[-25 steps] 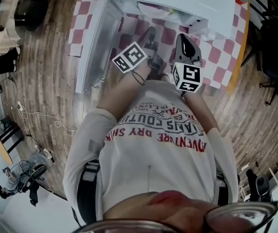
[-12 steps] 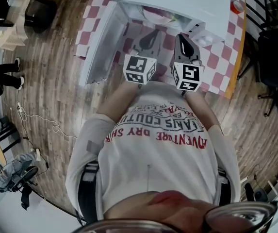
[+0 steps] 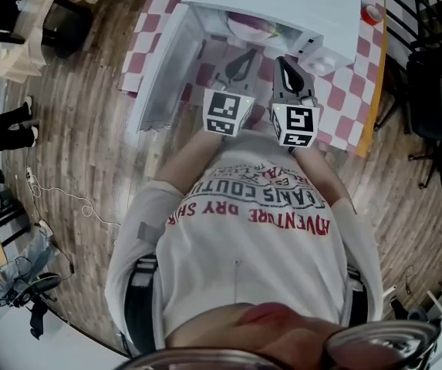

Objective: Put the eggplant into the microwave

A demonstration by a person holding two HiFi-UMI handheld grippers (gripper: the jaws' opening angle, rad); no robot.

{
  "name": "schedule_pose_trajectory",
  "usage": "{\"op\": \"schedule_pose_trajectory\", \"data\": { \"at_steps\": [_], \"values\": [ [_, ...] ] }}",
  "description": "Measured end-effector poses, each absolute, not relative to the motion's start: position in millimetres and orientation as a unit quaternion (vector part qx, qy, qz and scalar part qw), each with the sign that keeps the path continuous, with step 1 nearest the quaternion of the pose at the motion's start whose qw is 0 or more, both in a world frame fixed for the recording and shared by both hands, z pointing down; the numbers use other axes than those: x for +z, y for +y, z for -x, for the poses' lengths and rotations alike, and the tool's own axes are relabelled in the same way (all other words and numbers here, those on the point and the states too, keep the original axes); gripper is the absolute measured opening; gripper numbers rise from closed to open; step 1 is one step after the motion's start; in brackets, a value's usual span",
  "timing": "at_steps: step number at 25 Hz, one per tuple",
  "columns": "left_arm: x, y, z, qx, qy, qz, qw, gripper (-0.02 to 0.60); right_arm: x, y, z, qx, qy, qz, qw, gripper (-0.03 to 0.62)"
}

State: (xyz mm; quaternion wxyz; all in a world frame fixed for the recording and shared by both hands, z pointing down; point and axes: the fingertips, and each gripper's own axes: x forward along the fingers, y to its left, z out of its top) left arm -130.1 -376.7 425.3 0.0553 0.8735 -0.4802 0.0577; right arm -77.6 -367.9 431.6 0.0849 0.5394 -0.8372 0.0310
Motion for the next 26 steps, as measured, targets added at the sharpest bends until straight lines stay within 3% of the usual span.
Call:
{"op": "schedule_pose_trajectory", "data": {
  "at_steps": [26],
  "values": [
    [439.5, -366.2, 131.7, 0.069, -0.476, -0.873, 0.080, 0.026, 443.4, -353.2, 72.8, 0.039, -0.833, -0.542, 0.099, 0.026]
  ]
}}
